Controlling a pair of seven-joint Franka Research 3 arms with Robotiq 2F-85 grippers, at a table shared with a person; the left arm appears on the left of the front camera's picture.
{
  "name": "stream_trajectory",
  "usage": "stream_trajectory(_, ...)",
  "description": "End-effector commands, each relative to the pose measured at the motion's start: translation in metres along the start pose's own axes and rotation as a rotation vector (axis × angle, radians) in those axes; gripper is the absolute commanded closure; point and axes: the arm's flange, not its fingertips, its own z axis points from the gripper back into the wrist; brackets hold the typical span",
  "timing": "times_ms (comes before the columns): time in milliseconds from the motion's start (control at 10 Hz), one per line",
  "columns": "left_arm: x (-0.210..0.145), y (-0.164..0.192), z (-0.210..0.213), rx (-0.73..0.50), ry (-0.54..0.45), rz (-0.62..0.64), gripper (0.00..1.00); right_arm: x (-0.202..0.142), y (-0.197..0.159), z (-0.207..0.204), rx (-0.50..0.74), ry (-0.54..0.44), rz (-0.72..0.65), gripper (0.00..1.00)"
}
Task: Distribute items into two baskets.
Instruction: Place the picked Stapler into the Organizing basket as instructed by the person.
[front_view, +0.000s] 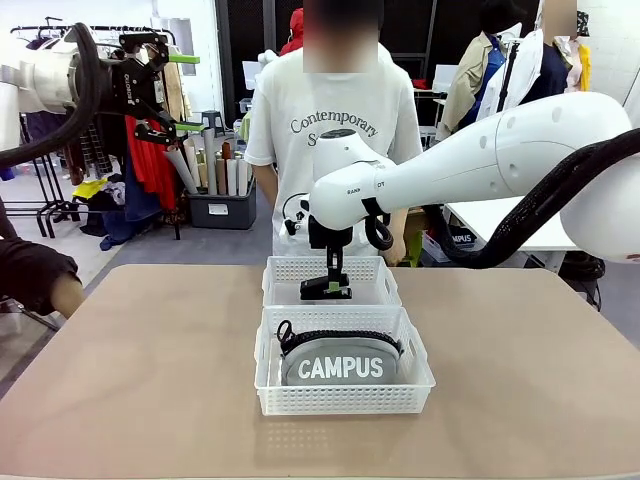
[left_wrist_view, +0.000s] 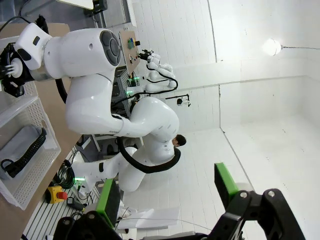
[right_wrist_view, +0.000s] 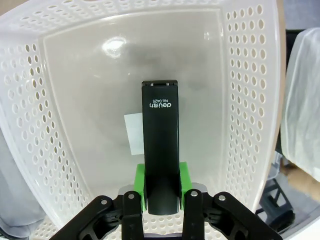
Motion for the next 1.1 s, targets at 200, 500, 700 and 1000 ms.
stream_trajectory(200,-0.002,-0.001,0.001,-0.001,-0.002,-0.002,0.0,0.0,-0.009,0.005,0.02,0.0,0.011,0.64)
stream_trajectory(500,-0.002,-0.001,0.001,-0.001,-0.002,-0.002,0.0,-0.001,-0.01,0.007,0.025,0.0,0.013,0.06)
stream_trajectory(700,-0.002,-0.001,0.001,-0.001,-0.002,-0.002,0.0,-0.001,-0.01,0.01,0.024,-0.002,0.02,0.0)
stream_trajectory(1000,-0.002,-0.001,0.001,-0.001,-0.002,-0.002,0.0,-0.005,-0.01,0.018,0.035,-0.023,0.025,0.0)
